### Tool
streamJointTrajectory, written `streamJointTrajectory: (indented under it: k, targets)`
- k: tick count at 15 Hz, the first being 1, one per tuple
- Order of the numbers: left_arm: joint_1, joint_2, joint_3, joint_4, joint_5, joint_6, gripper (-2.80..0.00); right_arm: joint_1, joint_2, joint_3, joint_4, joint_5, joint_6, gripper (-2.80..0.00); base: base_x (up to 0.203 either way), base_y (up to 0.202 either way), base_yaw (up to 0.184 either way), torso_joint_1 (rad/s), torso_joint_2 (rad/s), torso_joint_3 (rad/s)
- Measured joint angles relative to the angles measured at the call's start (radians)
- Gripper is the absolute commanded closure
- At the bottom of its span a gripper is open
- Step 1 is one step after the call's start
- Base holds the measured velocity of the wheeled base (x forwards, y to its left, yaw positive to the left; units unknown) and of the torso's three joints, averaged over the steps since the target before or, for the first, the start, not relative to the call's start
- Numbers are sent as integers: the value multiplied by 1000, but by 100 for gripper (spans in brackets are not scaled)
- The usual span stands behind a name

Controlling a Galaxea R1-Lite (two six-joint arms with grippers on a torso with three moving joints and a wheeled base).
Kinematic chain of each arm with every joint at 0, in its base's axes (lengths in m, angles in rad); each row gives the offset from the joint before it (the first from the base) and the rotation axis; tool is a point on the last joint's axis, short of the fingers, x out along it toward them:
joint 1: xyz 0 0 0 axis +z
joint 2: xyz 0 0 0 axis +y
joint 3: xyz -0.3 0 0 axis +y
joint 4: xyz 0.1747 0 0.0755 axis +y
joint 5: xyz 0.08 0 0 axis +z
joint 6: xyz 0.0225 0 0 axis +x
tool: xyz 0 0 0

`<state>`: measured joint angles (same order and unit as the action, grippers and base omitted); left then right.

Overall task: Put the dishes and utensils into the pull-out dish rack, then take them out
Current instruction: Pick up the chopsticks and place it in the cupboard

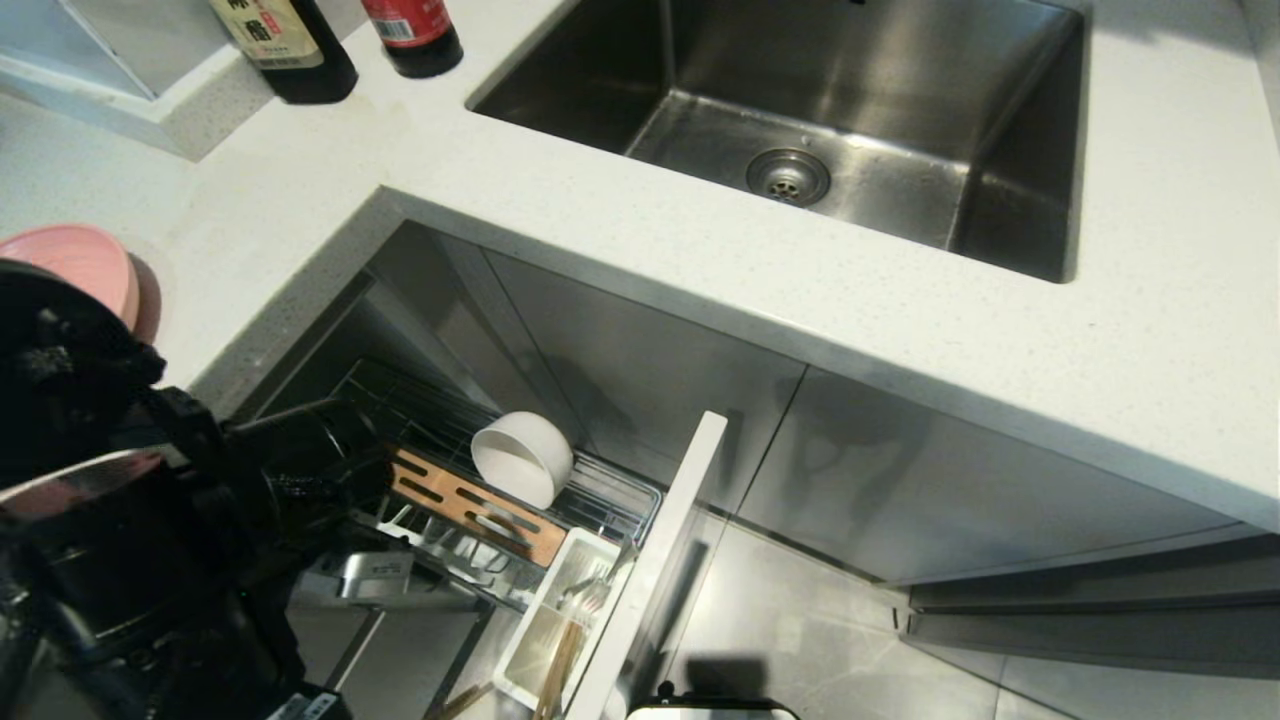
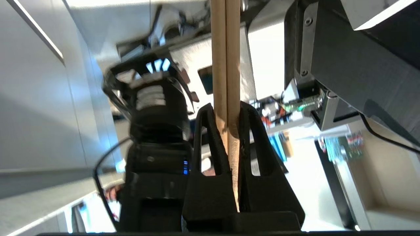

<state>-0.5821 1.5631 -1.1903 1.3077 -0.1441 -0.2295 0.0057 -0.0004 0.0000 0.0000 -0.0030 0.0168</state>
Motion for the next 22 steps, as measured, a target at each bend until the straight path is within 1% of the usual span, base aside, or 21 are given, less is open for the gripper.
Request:
streamJointTrajectory:
  k: [2, 5, 8, 13, 16, 22]
  targets:
    - [-24, 25, 13, 1, 0, -5, 0, 0, 0, 0, 0, 0, 0, 0, 0, 0, 0, 0, 0, 0]
    - [-40, 64, 30, -18, 1, -7, 0, 0, 0, 0, 0, 0, 0, 0, 0, 0, 0, 0, 0, 0]
    - [-58, 110, 46, -80, 6, -8, 0, 0, 0, 0, 0, 0, 0, 0, 0, 0, 0, 0, 0, 0]
    - [-62, 183, 56, -158, 17, -6, 0, 0, 0, 0, 0, 0, 0, 0, 0, 0, 0, 0, 0, 0]
    - [-61, 216, 58, -205, 62, -20, 0, 0, 0, 0, 0, 0, 0, 0, 0, 0, 0, 0, 0, 0]
    - [-60, 261, 62, -302, 65, -21, 0, 0, 0, 0, 0, 0, 0, 0, 0, 0, 0, 0, 0, 0]
